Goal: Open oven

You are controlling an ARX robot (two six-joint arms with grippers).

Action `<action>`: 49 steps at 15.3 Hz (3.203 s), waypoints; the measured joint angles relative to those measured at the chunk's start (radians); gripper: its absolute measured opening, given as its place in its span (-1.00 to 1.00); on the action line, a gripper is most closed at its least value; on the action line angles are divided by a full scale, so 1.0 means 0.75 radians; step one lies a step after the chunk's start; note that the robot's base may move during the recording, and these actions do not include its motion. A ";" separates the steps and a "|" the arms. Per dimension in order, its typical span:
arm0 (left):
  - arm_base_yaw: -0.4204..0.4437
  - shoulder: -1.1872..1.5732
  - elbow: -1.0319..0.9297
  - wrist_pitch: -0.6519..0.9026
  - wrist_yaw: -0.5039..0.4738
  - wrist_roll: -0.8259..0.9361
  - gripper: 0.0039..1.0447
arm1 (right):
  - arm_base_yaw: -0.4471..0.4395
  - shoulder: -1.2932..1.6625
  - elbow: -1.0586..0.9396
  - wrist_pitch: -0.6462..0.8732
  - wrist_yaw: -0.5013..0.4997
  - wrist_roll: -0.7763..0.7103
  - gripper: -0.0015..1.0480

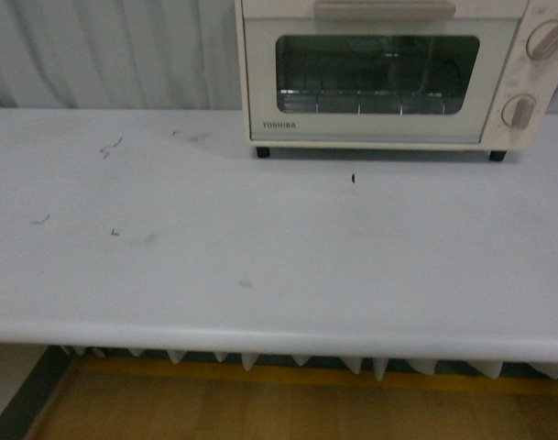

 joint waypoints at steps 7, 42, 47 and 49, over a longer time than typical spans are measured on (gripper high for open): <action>0.000 0.000 0.000 0.005 0.001 0.004 0.88 | 0.000 0.001 0.000 0.006 0.001 0.001 0.87; 0.000 0.000 0.000 0.003 0.001 0.004 0.88 | 0.000 0.000 0.000 0.004 0.001 0.001 0.87; 0.000 0.000 0.000 0.002 0.001 0.004 0.88 | 0.000 0.001 0.000 0.001 0.001 0.001 0.87; -0.017 0.030 0.045 -0.159 -0.038 -0.026 0.88 | 0.000 0.001 0.000 0.001 0.001 0.001 0.87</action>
